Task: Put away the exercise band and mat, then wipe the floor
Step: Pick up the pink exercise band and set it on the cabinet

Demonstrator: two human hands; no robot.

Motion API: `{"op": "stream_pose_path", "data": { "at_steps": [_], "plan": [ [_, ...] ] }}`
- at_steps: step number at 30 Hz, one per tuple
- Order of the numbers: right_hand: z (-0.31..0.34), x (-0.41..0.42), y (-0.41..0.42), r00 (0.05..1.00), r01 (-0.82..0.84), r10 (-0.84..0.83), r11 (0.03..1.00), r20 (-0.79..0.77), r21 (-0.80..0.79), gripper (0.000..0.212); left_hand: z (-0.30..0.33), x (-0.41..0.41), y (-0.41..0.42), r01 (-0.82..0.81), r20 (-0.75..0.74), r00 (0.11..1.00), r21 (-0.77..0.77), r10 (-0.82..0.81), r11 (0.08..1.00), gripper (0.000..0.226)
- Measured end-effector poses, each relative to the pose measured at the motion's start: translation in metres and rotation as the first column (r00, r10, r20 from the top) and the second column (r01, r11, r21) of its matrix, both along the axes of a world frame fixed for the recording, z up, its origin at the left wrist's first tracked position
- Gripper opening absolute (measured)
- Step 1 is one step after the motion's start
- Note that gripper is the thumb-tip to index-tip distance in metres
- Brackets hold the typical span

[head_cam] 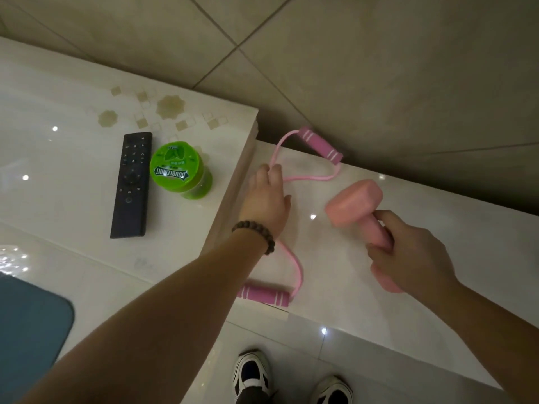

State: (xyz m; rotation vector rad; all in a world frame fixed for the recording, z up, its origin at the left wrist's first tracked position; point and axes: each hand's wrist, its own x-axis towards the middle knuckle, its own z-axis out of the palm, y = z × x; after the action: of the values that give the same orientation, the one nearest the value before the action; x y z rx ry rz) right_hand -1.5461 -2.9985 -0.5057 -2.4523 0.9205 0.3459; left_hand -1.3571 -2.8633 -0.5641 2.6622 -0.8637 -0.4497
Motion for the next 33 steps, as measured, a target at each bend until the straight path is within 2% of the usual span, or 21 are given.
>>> {"op": "stream_pose_path", "data": {
  "at_steps": [3, 5, 11, 13, 15, 18, 20, 23, 25, 27, 28, 30, 33],
  "plan": [
    [0.001, -0.001, 0.006, 1.000, -0.008, 0.008, 1.000, 0.003, 0.013, 0.034, -0.014, -0.014, 0.022, -0.083, -0.045, 0.995, 0.063, 0.085, 0.995, 0.051],
    [-0.001, -0.001, 0.011, 1.000, -0.030, 0.030, 1.000, 0.010, 0.005, 0.032, -0.022, -0.016, 0.028, -0.132, -0.064, 0.989, 0.049, 0.135, 0.990, 0.045],
    [-0.010, 0.010, 0.027, 0.998, -0.067, 0.067, 0.998, 0.012, -0.009, 0.032, -0.030, -0.016, 0.045, -0.117, -0.084, 0.989, 0.047, 0.121, 0.992, 0.051],
    [-0.016, 0.019, 0.036, 0.998, 0.004, -0.007, 0.998, 0.059, 0.055, 0.030, -0.033, -0.017, 0.053, -0.104, -0.092, 0.990, 0.044, 0.108, 0.994, 0.051],
    [-0.023, 0.031, 0.047, 0.983, 0.137, -0.154, 0.977, 0.100, 0.161, 0.026, -0.035, -0.018, 0.059, -0.090, -0.103, 0.990, 0.027, 0.093, 0.996, 0.052],
    [-0.035, 0.050, 0.059, 0.916, 0.351, -0.390, 0.893, 0.093, 0.283, 0.019, -0.036, -0.017, 0.064, -0.068, -0.128, 0.990, -0.010, 0.066, 0.998, 0.052],
    [-0.042, 0.059, 0.060, 0.871, 0.447, -0.487, 0.837, 0.060, 0.317, 0.018, -0.034, -0.018, 0.066, -0.056, -0.153, 0.987, -0.029, 0.051, 0.998, 0.055],
    [-0.051, 0.067, 0.059, 0.837, 0.511, -0.547, 0.792, 0.020, 0.334, 0.018, -0.027, -0.028, 0.069, -0.023, -0.060, 0.998, -0.019, 0.022, 1.000, 0.062],
    [-0.053, 0.071, 0.059, 0.827, 0.525, -0.562, 0.776, 0.005, 0.349, 0.021, -0.020, -0.043, 0.072, -0.017, 0.029, 0.999, -0.065, 0.019, 0.998, 0.051],
    [-0.053, 0.074, 0.058, 0.828, 0.525, -0.561, 0.768, -0.011, 0.368, 0.027, -0.010, -0.059, 0.078, 0.027, 0.056, 0.998, -0.098, -0.021, 0.995, 0.035],
    [-0.051, 0.075, 0.057, 0.833, 0.519, -0.553, 0.766, -0.023, 0.378, 0.031, -0.007, -0.066, 0.083, 0.067, 0.007, 0.998, -0.079, -0.066, 0.995, 0.031],
    [-0.048, 0.074, 0.054, 0.841, 0.509, -0.539, 0.758, -0.047, 0.408, 0.036, -0.003, -0.080, 0.096, 0.172, -0.136, 0.976, -0.015, -0.173, 0.985, 0.039],
    [-0.044, 0.068, 0.049, 0.846, 0.500, -0.529, 0.744, -0.066, 0.444, 0.037, -0.003, -0.095, 0.110, 0.395, -0.224, 0.903, 0.103, -0.366, 0.913, 0.054]
  ]
}}
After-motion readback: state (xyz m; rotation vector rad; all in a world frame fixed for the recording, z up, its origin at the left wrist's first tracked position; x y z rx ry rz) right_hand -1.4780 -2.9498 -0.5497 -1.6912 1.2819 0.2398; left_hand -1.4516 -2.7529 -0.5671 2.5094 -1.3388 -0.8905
